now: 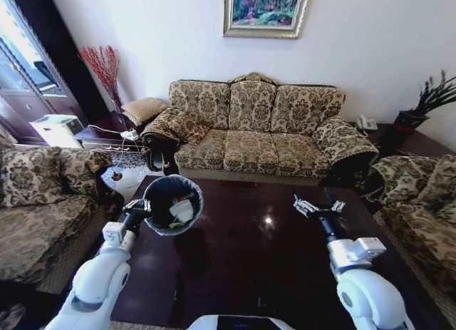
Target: Move to the front of the table and place the trash on the table into the trash bin.
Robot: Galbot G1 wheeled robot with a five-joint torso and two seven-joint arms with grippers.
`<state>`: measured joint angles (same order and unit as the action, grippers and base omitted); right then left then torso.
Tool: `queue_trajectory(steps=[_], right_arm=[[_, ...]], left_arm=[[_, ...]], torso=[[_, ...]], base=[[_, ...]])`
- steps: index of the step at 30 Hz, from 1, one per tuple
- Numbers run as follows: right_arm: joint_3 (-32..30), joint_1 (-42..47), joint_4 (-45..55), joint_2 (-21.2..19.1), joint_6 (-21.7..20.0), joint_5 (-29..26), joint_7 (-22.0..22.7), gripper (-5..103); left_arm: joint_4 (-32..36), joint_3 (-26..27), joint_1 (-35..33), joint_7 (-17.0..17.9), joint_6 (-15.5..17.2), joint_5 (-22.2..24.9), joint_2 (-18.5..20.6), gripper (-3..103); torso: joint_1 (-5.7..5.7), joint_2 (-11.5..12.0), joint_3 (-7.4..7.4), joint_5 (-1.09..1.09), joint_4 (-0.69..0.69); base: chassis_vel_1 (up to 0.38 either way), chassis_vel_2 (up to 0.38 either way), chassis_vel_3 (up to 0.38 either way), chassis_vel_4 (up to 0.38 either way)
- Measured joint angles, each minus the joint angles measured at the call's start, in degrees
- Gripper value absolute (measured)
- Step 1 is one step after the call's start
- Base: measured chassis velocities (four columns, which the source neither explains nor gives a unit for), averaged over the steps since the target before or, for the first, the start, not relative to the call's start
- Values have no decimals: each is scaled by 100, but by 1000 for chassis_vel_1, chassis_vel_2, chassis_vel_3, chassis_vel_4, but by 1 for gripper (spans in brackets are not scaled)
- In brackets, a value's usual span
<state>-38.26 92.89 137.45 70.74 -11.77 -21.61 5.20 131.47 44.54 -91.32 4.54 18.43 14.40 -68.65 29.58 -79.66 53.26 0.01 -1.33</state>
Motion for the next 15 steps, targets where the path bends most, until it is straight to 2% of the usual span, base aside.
queue_trajectory(steps=[7,15], right_arm=[[103,8,53,7,-23,4,-2,100],[220,-16,70,-61,-76,20,14,100]], left_arm=[[-1,42,-51,3,-87,-5,-72,2],[39,168,-184,-4,-188,-6,-169,2]], torso=[[1,0,0,-1,0],[-5,-1,-2,-1,0]], base=[[133,-109,-136,147],[232,-238,-247,234]])
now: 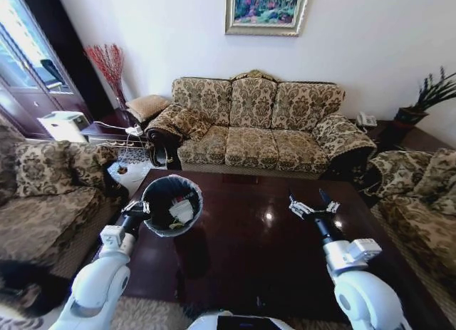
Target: Move to the front of the table and place the trash on the table into the trash bin.
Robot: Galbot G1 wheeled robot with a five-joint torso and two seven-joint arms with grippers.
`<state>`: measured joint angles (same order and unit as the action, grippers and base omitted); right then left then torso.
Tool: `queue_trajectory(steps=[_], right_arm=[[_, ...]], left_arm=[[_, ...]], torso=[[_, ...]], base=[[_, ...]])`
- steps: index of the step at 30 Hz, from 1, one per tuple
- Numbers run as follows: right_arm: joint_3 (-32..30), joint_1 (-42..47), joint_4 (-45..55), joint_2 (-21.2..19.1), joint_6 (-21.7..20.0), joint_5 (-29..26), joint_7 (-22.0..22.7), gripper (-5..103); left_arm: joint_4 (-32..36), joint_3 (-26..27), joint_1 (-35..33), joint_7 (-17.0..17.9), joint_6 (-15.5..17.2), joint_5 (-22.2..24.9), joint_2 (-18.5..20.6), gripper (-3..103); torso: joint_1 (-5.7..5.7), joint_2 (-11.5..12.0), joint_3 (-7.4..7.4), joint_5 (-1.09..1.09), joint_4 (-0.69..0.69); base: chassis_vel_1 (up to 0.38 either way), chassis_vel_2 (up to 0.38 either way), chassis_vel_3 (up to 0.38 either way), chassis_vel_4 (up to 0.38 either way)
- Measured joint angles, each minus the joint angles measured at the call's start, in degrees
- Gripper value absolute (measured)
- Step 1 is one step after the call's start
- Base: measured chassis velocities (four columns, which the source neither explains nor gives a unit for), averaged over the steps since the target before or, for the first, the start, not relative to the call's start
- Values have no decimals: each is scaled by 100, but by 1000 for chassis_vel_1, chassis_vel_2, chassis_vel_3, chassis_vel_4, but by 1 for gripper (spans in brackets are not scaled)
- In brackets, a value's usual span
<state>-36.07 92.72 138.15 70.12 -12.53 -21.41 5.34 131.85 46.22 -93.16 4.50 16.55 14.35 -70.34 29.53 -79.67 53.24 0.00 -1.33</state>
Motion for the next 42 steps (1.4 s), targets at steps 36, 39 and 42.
queue_trajectory(steps=[36,39,42], right_arm=[[460,132,72,-4,-22,284,11,100],[477,137,72,-17,-22,288,12,100],[478,140,56,-67,9,288,14,100]], left_arm=[[265,324,-377,-53,-225,52,-201,2],[265,336,-378,-54,-238,61,-205,2],[248,359,-377,-58,-241,122,-206,2]], torso=[[4,0,1,2,0],[4,0,1,1,0],[4,0,1,-1,0]], base=[[224,-226,-227,227],[234,-233,-232,218],[234,-226,-233,246]])
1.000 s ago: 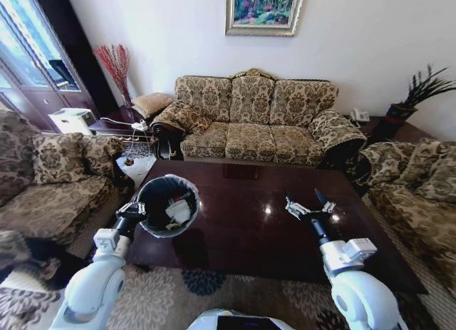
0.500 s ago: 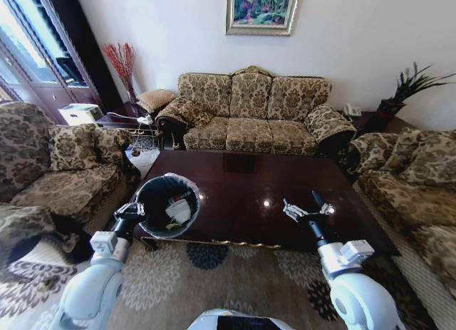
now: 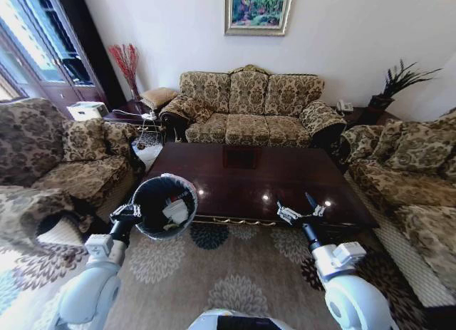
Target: Move to the front of the table and place the trash on the table into the trash bin.
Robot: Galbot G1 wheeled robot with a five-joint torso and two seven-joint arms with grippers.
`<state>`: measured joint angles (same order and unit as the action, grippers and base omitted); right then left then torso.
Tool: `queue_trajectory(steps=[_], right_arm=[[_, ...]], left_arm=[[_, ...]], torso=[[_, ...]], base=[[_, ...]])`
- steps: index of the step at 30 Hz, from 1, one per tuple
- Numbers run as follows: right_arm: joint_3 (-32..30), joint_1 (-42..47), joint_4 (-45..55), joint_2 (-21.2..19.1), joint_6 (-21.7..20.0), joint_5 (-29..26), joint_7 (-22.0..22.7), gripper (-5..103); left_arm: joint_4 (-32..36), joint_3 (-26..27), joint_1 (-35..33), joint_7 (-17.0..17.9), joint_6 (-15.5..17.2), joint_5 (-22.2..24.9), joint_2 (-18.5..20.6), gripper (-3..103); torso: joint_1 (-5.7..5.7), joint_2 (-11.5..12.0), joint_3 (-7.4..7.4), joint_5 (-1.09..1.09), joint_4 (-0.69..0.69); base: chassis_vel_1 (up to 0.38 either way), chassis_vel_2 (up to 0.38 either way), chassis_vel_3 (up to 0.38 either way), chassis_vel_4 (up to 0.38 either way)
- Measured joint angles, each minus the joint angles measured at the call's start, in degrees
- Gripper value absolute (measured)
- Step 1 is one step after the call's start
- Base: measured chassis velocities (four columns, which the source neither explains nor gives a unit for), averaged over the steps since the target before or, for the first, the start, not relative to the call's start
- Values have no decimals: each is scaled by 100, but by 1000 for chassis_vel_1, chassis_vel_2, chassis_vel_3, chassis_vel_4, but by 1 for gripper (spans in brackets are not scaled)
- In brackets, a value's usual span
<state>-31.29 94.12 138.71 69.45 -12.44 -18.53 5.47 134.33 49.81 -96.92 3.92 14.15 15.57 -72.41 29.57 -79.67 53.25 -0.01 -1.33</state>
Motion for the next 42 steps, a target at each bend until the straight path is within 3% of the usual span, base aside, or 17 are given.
queue_trajectory(steps=[23,42], right_arm=[[-55,56,-90,113,160,100,22,100],[-185,-122,-217,221,219,71,-5,100]], left_arm=[[-100,89,-88,-133,-120,147,34,2],[-171,32,-140,-222,-79,17,-34,2]], torso=[[-26,65,-35,1,1],[-332,751,-400,1,0]], base=[[31,-31,-29,31],[0,0,0,0]])
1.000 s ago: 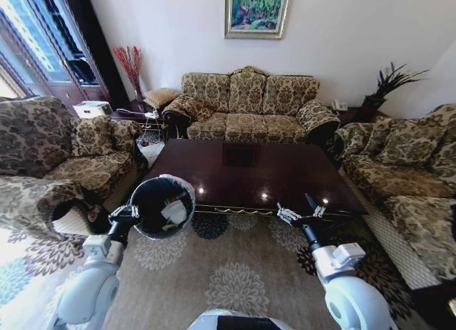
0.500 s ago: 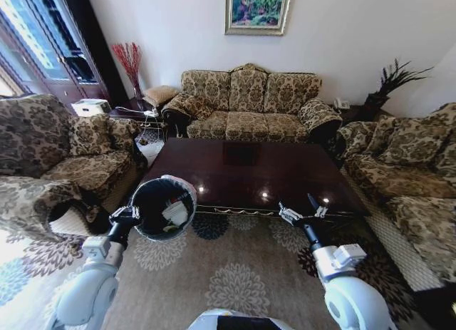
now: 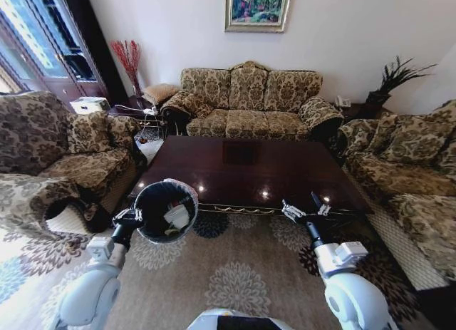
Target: Move to the front of the table and place the trash on the table into the trash bin.
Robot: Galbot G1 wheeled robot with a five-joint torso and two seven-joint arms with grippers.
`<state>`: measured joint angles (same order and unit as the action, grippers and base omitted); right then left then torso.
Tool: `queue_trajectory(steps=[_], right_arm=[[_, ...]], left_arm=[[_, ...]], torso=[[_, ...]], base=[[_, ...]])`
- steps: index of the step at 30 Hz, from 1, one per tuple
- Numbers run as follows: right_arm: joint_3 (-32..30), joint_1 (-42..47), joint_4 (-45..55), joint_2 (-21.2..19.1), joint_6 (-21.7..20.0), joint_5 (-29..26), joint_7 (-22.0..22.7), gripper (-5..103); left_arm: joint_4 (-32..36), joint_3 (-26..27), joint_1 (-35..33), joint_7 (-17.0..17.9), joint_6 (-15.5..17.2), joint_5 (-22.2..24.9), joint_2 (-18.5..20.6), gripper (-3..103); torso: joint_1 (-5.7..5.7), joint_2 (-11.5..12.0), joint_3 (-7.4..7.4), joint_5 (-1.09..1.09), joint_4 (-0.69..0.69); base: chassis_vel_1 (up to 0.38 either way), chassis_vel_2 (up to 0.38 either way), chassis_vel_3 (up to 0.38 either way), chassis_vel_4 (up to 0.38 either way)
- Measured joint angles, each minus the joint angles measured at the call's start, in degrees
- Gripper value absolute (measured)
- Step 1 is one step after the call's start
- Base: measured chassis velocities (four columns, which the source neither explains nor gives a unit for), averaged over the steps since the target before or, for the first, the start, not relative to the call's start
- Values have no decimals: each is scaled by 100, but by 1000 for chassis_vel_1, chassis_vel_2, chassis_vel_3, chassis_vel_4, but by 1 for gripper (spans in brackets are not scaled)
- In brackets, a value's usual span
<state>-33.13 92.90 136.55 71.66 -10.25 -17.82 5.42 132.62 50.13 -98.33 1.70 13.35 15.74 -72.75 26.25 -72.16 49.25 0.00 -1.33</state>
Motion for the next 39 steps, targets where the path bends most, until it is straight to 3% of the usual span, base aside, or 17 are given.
queue_trajectory(steps=[11,39], right_arm=[[-78,-17,-60,123,74,104,-191,100],[85,-55,-157,60,88,252,-204,100]], left_arm=[[97,2,-38,-23,-24,-82,-19,2],[108,85,-85,-64,-44,-91,-44,2]], torso=[[-171,372,-204,0,1],[-547,1202,-657,0,0]], base=[[0,0,0,0],[24,23,-24,-20]])
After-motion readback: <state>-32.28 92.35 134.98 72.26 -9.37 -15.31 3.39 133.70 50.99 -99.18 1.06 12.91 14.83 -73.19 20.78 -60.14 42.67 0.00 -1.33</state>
